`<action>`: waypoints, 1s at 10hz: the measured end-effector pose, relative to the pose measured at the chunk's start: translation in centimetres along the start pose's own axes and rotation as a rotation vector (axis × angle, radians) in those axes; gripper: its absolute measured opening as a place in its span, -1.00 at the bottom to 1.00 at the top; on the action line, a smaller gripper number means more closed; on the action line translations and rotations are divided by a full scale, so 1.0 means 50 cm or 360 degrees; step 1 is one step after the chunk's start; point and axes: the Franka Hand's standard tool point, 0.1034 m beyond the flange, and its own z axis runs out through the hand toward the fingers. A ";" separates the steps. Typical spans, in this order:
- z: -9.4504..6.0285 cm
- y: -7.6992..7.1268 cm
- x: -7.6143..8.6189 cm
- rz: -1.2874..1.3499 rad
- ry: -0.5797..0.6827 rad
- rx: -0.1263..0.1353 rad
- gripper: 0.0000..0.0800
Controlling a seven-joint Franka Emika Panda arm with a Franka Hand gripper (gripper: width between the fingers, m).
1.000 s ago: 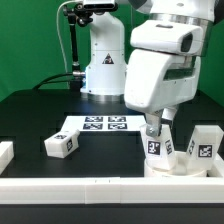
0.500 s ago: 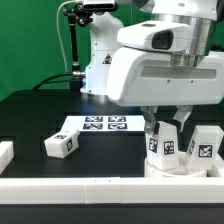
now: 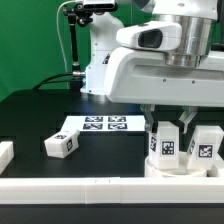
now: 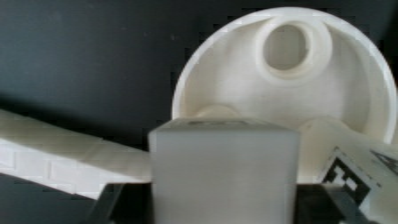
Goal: Assemble stool
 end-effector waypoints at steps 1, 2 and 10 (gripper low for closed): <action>0.000 -0.001 0.000 0.0106 0.0000 0.0007 -0.16; 0.000 -0.002 0.000 0.0162 0.0000 0.0013 -0.16; -0.003 -0.036 0.004 0.1310 -0.0027 0.0103 -0.16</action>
Offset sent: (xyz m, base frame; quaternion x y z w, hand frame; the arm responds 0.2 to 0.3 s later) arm 0.0000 0.0000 0.0000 0.0000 0.0000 0.1938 0.9810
